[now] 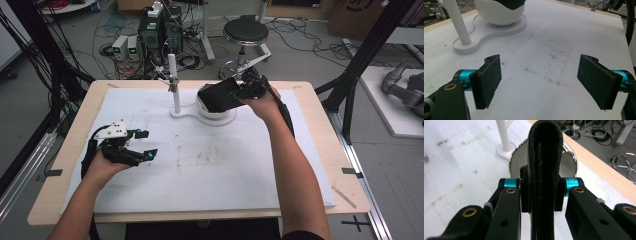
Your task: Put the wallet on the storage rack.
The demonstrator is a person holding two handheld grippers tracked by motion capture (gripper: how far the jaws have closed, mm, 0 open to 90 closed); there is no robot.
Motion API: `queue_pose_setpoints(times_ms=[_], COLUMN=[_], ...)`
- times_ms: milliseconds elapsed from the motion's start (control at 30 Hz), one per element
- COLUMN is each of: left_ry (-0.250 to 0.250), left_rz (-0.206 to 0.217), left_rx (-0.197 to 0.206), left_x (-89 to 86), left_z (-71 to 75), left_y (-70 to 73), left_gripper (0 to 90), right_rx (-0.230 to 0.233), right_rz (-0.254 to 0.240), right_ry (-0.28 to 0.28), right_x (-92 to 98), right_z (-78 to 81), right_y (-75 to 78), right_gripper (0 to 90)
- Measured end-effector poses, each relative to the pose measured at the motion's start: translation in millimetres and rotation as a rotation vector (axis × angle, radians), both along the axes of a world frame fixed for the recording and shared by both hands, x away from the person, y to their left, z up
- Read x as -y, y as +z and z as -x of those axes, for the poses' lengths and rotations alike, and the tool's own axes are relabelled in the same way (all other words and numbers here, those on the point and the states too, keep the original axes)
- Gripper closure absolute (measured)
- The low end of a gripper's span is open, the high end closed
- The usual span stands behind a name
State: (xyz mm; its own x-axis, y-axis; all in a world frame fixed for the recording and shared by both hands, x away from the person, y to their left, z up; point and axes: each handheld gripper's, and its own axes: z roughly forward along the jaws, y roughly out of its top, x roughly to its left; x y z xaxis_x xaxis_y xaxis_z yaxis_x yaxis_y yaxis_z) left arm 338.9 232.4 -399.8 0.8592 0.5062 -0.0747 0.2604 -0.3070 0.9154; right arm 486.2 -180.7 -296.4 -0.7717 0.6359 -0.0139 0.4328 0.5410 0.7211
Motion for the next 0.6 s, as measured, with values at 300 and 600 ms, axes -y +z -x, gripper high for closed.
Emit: queue_pose_setpoints(times_ms=[300,600], left_ry=[0.0,0.004], left_rz=[-0.004,-0.003], left_rx=[-0.009,-0.008], left_x=[0.4,-1.0], left_z=[-0.7,-0.1], left_y=[-1.3,-0.9], left_gripper=[19.6,19.6], right_rx=[0.113,0.182], right_rz=[-0.036,-0.02], right_ry=[-0.09,-0.183], right_x=[14.3,30.0], right_z=[0.6,-1.6], right_y=[9.3,14.3], right_gripper=[53.5,66.5])
